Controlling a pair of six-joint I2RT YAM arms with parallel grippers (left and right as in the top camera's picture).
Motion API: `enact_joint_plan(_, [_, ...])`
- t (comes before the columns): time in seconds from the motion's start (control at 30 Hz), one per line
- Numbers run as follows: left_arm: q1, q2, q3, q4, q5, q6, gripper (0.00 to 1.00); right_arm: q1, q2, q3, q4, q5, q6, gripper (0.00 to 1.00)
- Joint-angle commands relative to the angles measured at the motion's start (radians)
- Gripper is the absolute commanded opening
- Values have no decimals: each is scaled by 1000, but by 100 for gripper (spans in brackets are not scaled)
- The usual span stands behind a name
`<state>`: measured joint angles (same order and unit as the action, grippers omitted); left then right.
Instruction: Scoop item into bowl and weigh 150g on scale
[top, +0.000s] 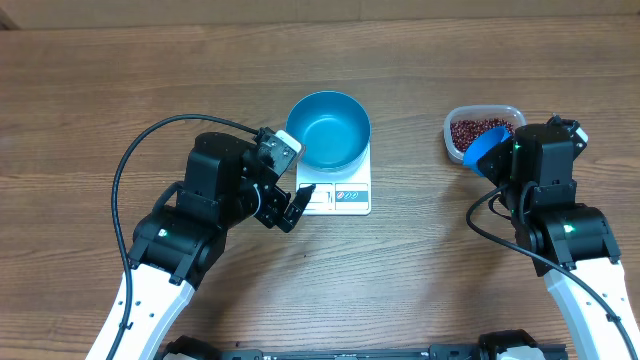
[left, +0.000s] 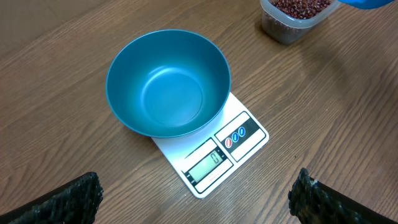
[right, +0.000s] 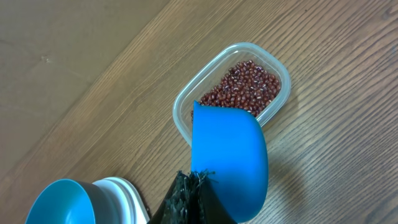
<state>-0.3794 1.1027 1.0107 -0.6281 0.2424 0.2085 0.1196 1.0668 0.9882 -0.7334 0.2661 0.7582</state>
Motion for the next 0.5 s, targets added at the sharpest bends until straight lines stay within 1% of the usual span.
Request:
enact_joint_plan(0.0, [-3,15,24,5,-13,-14,100,5,-9,32,6,2,-7,4])
enact_joint_plan(0.47, [-3,48,24,-1,-13,-14,99,5,-9,32,6,2,-7,4])
